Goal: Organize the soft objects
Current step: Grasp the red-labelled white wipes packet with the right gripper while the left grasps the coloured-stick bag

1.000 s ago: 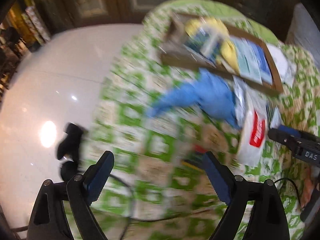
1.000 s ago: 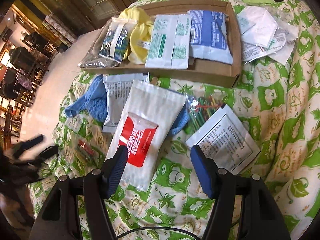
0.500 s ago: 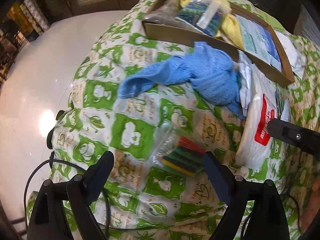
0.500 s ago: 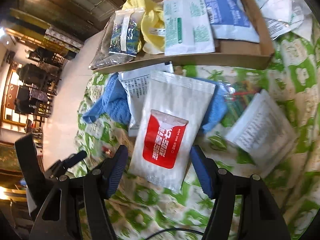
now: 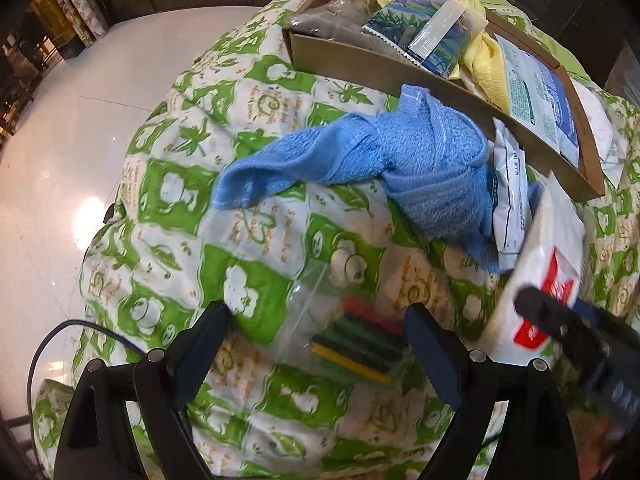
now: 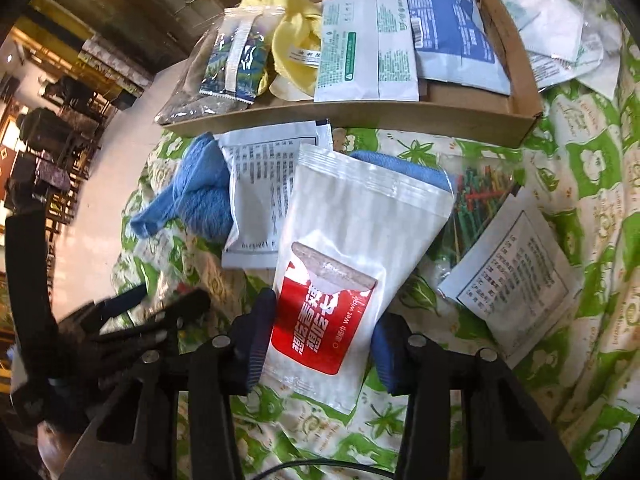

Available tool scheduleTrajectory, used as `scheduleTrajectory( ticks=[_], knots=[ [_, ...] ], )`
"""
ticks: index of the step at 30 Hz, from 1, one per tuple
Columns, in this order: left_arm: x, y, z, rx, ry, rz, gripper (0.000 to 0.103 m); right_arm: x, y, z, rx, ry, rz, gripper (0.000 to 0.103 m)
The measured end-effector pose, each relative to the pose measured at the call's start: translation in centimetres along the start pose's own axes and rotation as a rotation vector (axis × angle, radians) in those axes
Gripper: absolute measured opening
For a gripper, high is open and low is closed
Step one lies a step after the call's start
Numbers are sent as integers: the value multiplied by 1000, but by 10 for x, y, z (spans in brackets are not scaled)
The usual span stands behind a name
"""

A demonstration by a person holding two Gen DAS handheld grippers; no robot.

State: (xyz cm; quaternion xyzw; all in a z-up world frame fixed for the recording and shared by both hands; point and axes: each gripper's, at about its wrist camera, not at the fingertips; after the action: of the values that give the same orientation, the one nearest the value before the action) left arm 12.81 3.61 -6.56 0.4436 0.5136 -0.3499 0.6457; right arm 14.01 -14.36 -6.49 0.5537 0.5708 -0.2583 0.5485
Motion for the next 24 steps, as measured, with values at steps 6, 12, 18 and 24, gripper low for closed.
scheduleTrajectory(
  ticks=[6,12,18,24],
  knots=[
    [7,6,18,61,39,23,85,-2,-3,1,-20,-9,-3,43],
    [0,5,3,86,52,-12,71,-1,-3,2,-25,-18,-5,44],
    [-15,-4,-23,23,-7,-37,71,-3,-3,4,-20,-14,-2,44],
    [-18,-19,-43,-71,-61,-98,71,-3,-4,3,-22,-18,0,44]
  ],
)
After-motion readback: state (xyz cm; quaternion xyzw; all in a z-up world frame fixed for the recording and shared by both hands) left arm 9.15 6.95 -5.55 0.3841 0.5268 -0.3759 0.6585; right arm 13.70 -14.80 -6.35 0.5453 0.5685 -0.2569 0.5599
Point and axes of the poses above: each gripper's, at about its wrist camera, not at the fingertips, and x roughly the way its jaws point, z to its right, y to its top, and after that the axes turned 12 degrees about -x, right-handed
